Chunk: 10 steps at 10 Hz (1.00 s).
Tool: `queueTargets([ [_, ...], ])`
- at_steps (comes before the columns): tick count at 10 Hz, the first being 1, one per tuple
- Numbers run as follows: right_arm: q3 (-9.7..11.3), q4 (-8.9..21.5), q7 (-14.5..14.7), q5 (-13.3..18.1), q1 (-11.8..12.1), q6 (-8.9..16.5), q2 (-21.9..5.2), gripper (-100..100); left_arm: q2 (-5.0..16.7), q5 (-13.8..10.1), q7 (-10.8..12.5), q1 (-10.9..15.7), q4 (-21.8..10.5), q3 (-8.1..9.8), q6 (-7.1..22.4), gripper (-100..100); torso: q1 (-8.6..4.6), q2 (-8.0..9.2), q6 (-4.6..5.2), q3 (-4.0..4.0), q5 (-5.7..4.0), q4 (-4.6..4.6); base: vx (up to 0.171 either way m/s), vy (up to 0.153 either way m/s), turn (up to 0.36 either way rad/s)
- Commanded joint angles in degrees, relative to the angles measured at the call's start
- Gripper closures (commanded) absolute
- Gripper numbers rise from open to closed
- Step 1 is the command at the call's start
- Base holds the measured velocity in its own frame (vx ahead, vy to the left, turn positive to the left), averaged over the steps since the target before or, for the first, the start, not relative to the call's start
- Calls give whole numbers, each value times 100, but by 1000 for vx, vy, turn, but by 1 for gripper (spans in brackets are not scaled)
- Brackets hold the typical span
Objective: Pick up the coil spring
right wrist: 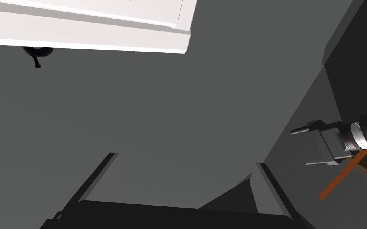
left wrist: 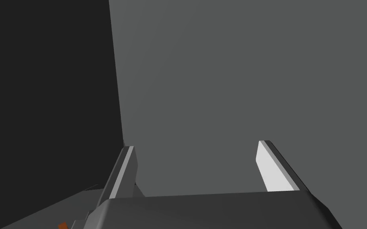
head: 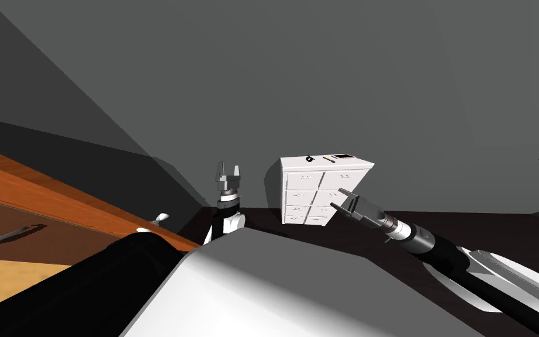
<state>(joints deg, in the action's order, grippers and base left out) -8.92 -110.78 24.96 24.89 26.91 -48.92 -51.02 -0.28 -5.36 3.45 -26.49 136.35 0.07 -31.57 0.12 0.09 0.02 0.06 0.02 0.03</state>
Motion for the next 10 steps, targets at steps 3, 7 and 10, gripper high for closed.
queueTargets([
  [3, -87, 225, 272, 398, 6, -250, -552, -100, 0, 0, 0, 0, 0, 0, 0, 0, 0, -5, -3, -3, 0, -1, -15, 34, 79],
  [7, -281, 634, 711, 1055, -34, -689, -1259, -100, 0, 0, 0, 0, 0, 0, 0, 0, 4, -2, -3, -2, 1, -1, -29, 49, 129],
  [10, -484, 1018, 1156, 1573, -90, -1116, -1772, -100, 0, 0, 0, 0, 0, 0, 0, 0, 4, -4, 2, -2, 1, -1, -17, 60, 133],
])
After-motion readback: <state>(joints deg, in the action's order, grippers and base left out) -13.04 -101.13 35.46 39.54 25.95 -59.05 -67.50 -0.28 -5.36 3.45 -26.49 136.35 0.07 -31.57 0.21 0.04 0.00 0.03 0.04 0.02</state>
